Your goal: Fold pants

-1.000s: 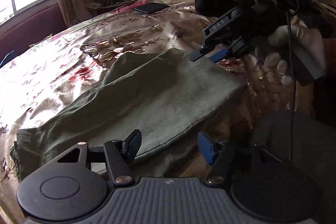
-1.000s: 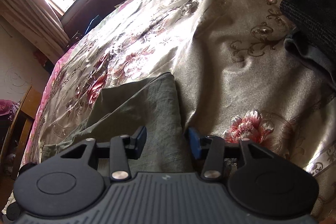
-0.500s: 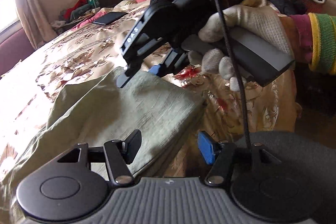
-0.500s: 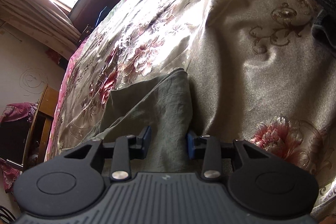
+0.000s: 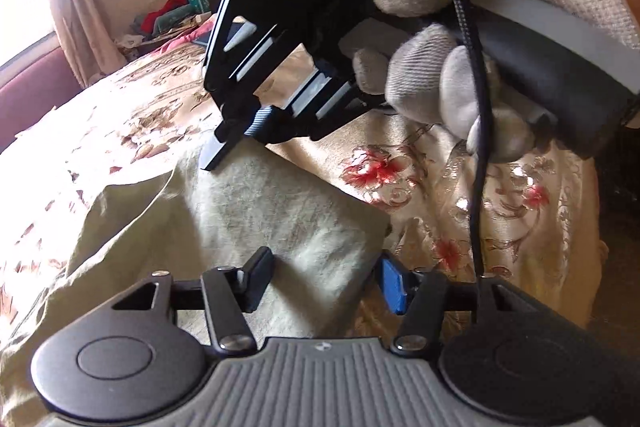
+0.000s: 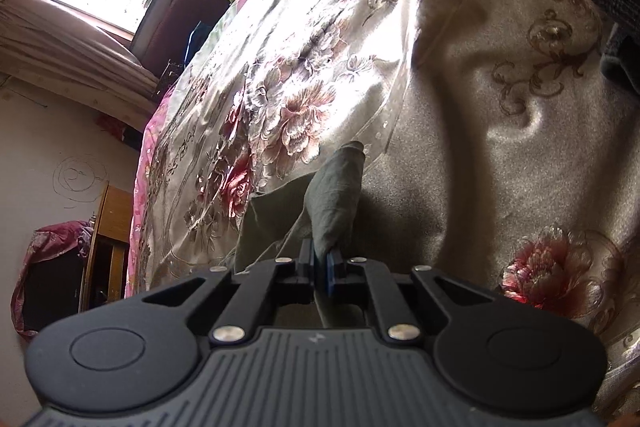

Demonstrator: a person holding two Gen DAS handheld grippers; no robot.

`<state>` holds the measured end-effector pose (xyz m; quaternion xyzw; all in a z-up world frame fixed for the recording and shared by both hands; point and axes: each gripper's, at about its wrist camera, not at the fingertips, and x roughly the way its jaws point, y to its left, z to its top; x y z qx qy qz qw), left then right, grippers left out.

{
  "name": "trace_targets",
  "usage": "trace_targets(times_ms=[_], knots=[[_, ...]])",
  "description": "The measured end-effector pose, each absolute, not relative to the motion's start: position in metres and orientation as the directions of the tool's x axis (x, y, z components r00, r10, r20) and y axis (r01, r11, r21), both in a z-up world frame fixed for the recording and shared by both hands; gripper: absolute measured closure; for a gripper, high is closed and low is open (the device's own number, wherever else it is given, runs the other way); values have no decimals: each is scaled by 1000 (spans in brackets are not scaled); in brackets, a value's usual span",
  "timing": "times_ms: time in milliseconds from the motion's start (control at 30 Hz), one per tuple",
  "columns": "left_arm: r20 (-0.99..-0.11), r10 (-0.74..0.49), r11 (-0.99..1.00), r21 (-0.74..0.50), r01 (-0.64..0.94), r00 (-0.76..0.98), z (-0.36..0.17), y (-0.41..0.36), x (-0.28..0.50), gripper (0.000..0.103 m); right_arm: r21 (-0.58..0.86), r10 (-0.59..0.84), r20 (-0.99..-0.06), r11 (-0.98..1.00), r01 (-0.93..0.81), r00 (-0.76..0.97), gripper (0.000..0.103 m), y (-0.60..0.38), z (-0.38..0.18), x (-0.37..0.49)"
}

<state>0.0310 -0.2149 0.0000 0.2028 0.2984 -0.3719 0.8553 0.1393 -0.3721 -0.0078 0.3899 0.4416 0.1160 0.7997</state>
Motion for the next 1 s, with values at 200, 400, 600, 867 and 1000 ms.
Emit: trace_targets(times_ms=[200, 400, 600, 867, 1000], knots=[[-672, -531, 667, 44, 744, 516, -1, -199, 41, 66, 660, 523, -693, 738, 143, 496, 62, -363, -28, 157], [-624, -625, 687, -157, 709, 468, 15, -167, 54, 73, 670, 489, -667, 724, 164, 562, 96, -362, -12, 148], [-492, -717, 686, -371, 626, 493, 48, -84, 58, 74, 698, 532, -602, 713, 69, 596, 96, -319, 44, 148], [-451, -602, 791, -451, 414, 659, 48, 50, 37, 74, 586, 586, -654, 792, -170, 478, 96, -161, 70, 182], [-485, -545, 816, -494, 301, 684, 28, 89, 29, 74, 525, 579, -721, 815, -246, 382, 96, -87, 49, 189]])
